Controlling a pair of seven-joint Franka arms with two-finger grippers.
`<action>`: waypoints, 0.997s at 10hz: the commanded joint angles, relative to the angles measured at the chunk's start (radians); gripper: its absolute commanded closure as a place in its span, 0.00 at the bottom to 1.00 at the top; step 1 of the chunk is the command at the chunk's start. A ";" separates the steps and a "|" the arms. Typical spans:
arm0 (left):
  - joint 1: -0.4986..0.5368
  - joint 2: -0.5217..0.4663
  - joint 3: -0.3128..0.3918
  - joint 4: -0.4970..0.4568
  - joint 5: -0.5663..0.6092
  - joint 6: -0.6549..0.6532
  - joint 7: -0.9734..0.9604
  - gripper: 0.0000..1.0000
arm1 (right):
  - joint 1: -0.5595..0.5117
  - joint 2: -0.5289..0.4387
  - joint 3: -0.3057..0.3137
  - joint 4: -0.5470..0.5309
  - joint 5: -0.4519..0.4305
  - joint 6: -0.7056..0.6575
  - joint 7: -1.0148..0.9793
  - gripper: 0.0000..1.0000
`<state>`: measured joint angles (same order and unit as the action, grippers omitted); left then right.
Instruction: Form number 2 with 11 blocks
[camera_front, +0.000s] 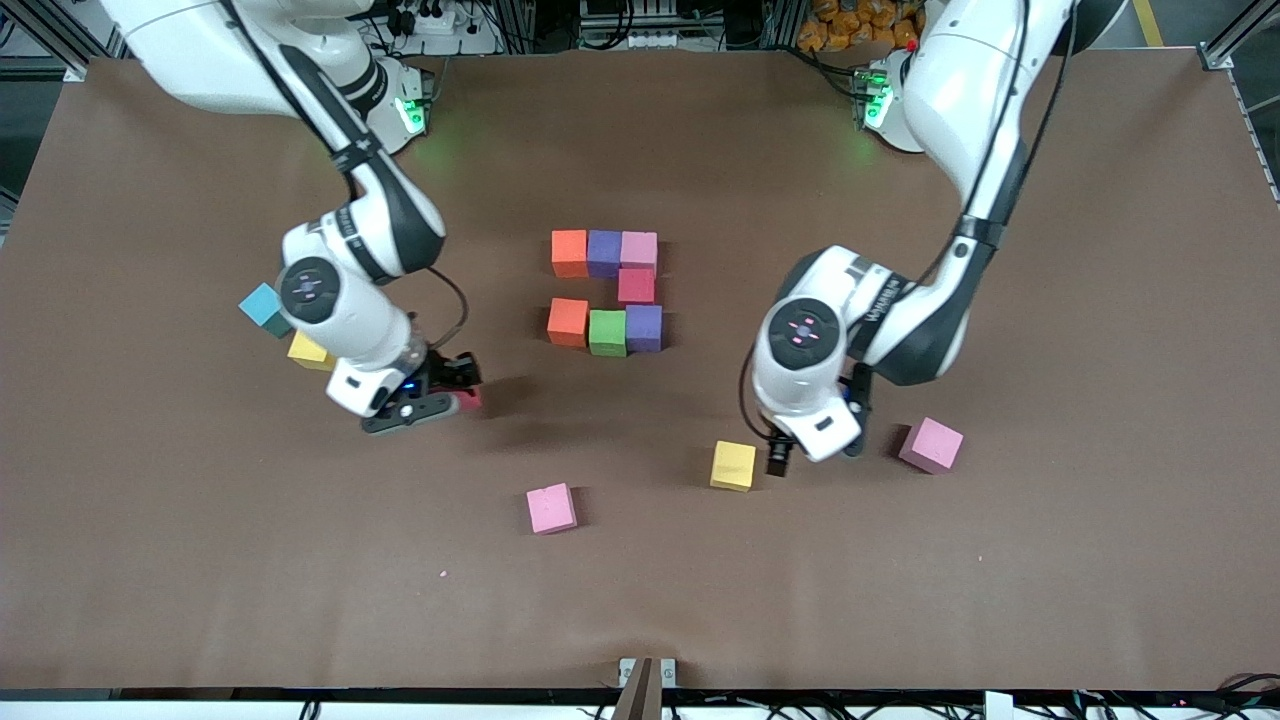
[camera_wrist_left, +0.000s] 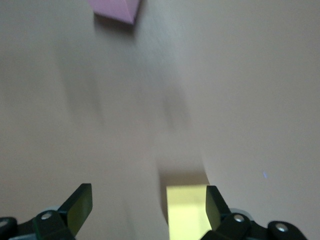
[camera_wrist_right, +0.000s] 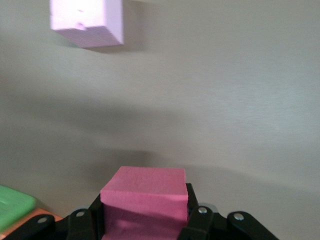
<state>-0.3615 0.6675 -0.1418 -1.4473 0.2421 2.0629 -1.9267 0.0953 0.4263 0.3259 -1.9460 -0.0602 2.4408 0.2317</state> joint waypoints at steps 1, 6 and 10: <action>0.118 -0.156 -0.030 -0.212 0.017 0.037 0.142 0.00 | 0.124 0.061 -0.074 0.087 0.005 -0.013 0.139 0.77; 0.504 -0.223 -0.154 -0.398 0.013 0.134 0.654 0.00 | 0.270 0.135 -0.113 0.117 0.002 0.009 0.444 0.77; 0.526 -0.157 -0.154 -0.370 -0.076 0.253 0.667 0.00 | 0.308 0.164 -0.120 0.116 0.005 0.041 0.579 0.77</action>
<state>0.1628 0.5034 -0.2839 -1.8158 0.2145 2.2798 -1.2533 0.3740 0.5647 0.2221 -1.8517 -0.0604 2.4640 0.7521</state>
